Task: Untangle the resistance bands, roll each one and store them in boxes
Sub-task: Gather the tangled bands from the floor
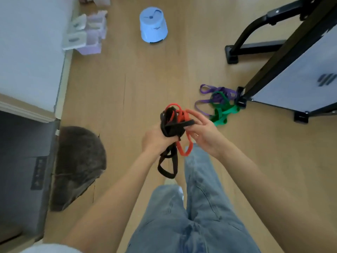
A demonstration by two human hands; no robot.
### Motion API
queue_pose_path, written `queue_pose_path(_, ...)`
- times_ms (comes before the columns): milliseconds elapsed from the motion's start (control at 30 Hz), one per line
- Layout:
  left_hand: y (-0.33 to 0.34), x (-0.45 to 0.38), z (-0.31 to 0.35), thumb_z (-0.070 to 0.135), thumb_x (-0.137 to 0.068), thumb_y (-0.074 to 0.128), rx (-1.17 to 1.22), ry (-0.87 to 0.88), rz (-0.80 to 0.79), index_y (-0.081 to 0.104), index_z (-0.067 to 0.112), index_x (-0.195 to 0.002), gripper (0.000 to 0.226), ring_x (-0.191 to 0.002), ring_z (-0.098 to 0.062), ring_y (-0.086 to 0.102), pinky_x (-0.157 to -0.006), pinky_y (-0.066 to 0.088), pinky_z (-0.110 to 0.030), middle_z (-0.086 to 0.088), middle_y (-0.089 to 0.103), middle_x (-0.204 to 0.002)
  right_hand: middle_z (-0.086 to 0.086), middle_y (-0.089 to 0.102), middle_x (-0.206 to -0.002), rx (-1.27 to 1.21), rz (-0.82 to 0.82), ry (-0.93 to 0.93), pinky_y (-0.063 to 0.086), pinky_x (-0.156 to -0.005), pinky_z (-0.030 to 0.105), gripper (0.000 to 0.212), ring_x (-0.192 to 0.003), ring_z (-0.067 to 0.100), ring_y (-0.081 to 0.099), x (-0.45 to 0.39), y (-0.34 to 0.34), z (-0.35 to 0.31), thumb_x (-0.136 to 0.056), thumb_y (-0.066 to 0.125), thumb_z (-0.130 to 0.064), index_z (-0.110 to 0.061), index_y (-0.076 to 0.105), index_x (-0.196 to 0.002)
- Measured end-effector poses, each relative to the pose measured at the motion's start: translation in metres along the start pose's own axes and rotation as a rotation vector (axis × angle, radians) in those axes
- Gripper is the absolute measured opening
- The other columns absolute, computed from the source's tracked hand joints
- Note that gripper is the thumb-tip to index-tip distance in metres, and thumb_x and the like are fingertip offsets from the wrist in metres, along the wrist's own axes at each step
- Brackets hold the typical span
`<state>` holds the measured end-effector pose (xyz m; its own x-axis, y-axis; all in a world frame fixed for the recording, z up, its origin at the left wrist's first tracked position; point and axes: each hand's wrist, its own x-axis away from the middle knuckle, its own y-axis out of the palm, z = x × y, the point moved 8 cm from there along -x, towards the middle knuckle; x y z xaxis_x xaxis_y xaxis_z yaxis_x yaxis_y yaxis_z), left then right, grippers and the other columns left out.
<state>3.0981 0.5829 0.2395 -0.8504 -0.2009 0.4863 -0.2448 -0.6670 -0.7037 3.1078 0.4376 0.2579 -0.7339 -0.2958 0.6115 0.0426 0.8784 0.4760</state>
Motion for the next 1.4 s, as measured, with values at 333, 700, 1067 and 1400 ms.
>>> queue_pose_path(333,0.052,-0.273,0.067,0.039,-0.070,0.070,0.074,-0.067,-0.103,0.044,0.032,-0.081,0.029,-0.077,-0.018,0.058,-0.064,0.047,-0.030,0.009,0.059,-0.079,0.011,0.057,-0.110,0.438,0.406,0.189,0.044,-0.084,0.036,0.025,-0.100,0.022,0.053,-0.236,-0.181,-0.043,-0.088,0.054,-0.003,-0.014,0.055,-0.110)
queue_pose_path(700,0.306,-0.560,0.003,0.040,-0.062,0.072,0.019,0.032,-0.305,0.055,0.021,-0.083,0.033,-0.069,-0.031,0.063,-0.063,0.052,-0.039,-0.008,0.064,-0.069,0.013,0.011,-0.155,1.406,0.560,0.431,0.021,-0.112,0.053,0.098,-0.140,0.038,0.015,-0.538,-0.476,0.087,-0.072,0.076,-0.037,-0.027,0.015,-0.148)
queue_pose_path(1067,0.364,-0.629,-0.038,0.054,-0.061,0.072,-0.222,0.005,-0.303,0.055,0.026,-0.083,0.039,-0.080,-0.027,0.062,-0.073,0.052,-0.037,-0.002,0.064,-0.077,0.009,0.037,-0.123,1.673,0.471,0.289,0.044,-0.077,0.037,0.035,-0.106,0.035,0.045,-0.596,-0.502,0.069,-0.076,0.070,-0.029,-0.018,0.063,-0.108)
queue_pose_path(1400,0.371,-0.680,-0.012,0.053,-0.065,0.071,-0.316,0.102,-0.268,0.050,0.032,-0.083,0.034,-0.069,-0.019,0.052,-0.056,0.036,-0.028,0.015,0.050,-0.063,0.013,-0.019,-0.155,1.963,0.310,0.518,0.033,-0.103,0.047,0.129,-0.132,0.049,0.025,-0.714,-0.513,-0.011,-0.058,0.083,-0.049,-0.039,-0.011,-0.147)
